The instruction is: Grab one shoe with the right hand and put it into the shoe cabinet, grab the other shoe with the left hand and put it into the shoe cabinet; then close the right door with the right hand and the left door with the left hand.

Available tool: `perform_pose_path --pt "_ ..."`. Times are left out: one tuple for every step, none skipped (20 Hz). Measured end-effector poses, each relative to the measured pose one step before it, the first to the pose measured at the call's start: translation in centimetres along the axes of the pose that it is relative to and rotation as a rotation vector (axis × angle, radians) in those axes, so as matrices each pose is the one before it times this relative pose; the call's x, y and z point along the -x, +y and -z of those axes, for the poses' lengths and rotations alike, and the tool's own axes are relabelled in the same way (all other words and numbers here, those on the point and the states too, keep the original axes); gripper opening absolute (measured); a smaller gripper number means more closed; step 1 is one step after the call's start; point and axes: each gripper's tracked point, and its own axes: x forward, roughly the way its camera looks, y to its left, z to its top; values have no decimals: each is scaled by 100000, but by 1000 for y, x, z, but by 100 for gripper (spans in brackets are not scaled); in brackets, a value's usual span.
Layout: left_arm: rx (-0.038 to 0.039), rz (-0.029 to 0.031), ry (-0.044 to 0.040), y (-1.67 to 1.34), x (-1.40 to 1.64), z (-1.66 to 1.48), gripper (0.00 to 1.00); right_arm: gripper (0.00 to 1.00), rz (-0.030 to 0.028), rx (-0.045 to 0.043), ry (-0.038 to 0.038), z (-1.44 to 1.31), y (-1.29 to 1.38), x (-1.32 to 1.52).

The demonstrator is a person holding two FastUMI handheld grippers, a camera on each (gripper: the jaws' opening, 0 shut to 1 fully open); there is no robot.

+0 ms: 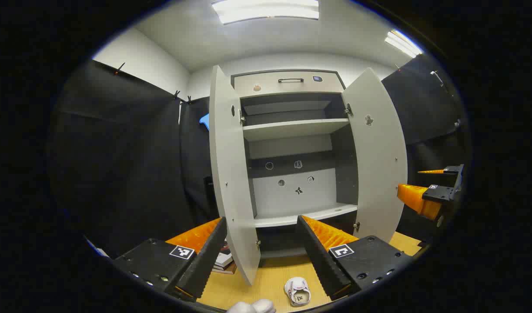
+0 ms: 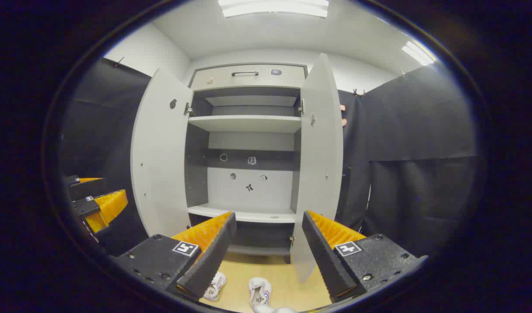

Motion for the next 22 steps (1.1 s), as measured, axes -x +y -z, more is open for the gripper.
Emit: perform_pose_path --pt "298 153 67 -100 -19 -20 96 99 -157 190 193 -10 -10 80" --pt "348 158 -262 -53 5 -53 96 99 -6 302 -111 -40 -18 11" --pt "53 377 -38 -142 -80 -46 96 99 82 408 71 -68 -47 28" --pt "-113 -27 -221 -24 18 -74 96 99 12 42 -19 -51 -23 -17" --pt "-20 128 -30 7 15 -37 96 99 -92 -76 -44 -94 8 8" --pt "166 51 48 -57 -42 34 96 99 -120 -10 -65 8 58 39" --pt "284 7 169 30 7 37 96 99 -157 106 163 -56 39 -8" --pt "278 -23 33 33 2 10 96 99 -151 173 97 41 52 -20" --pt "54 -121 -156 42 -29 -55 96 99 -176 66 -11 -91 78 -23" --pt "-31 -193 -41 94 22 -79 96 99 -285 87 24 20 44 17" --pt "128 -155 -185 46 -19 -70 96 99 -178 202 122 -38 48 -17" --pt "184 -21 -19 45 60 -25 96 99 -130 189 -224 -103 102 16" --pt "119 -54 -71 17 -52 19 97 99 45 184 115 -77 24 -39" --pt "-17 -59 -80 83 12 -28 96 99 -369 34 142 90 116 60" --pt "-14 -217 -84 112 28 -16 96 99 -202 84 97 2 120 -24" --pt "121 -27 -99 6 39 -35 96 99 -208 -97 -19 48 48 -80" --pt "121 -7 -152 -4 -40 31 96 99 -197 -302 537 325 70 -122" --pt "-186 -41 176 90 -11 79 96 99 -381 -343 1179 770 117 -41" --pt "-273 -193 73 80 83 144 96 99 -270 -260 1338 1068 84 -142" --pt "-325 -238 10 168 -32 62 97 99 218 286 3120 1497 -40 -268" --pt "-418 -140 487 93 22 211 96 98 -539 270 3276 1910 166 -187" --pt "-184 -179 36 92 55 143 96 99 -452 249 4198 1976 186 -292"
